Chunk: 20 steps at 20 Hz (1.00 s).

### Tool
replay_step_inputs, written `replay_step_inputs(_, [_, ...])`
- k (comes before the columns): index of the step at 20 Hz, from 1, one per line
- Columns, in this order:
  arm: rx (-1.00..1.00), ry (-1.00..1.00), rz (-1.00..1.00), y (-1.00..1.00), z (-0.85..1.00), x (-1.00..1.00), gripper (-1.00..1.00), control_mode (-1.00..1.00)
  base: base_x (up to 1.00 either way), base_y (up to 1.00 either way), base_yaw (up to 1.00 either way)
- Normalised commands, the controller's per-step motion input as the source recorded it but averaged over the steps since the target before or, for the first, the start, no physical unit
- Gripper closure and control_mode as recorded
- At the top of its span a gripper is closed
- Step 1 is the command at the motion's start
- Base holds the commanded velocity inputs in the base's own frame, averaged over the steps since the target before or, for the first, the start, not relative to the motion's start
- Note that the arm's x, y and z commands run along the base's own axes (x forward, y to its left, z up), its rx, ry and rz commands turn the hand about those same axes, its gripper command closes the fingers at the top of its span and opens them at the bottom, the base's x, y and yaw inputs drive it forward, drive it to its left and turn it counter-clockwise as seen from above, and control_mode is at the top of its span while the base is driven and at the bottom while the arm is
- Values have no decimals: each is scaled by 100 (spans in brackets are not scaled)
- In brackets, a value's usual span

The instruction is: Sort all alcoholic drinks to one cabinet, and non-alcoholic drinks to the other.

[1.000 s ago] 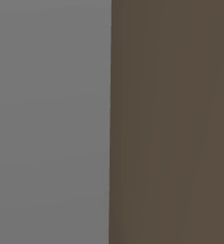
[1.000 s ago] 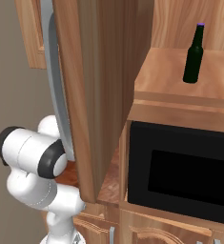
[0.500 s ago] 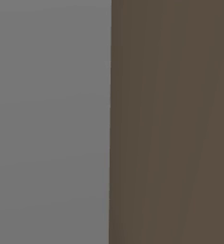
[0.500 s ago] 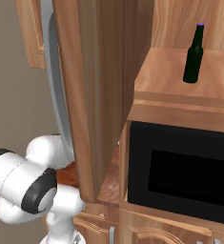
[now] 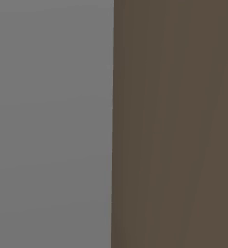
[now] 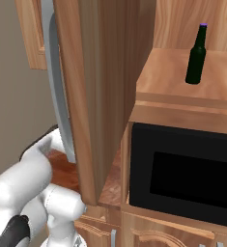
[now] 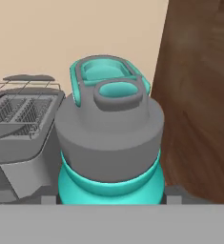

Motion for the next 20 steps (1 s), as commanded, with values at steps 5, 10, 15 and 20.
replay_step_inputs(5, [0, 4, 0, 2, 88, -40, 100, -100, 0, 0, 0])
replay_step_inputs(10, [3, 7, 0, 14, 60, -66, 100, -100, 0, 0, 0])
replay_step_inputs(15, [2, 7, 0, 23, 39, -85, 100, -100, 0, 0, 0])
replay_step_inputs(20, [0, 4, 0, 25, 25, -87, 100, -100, 0, 0, 0])
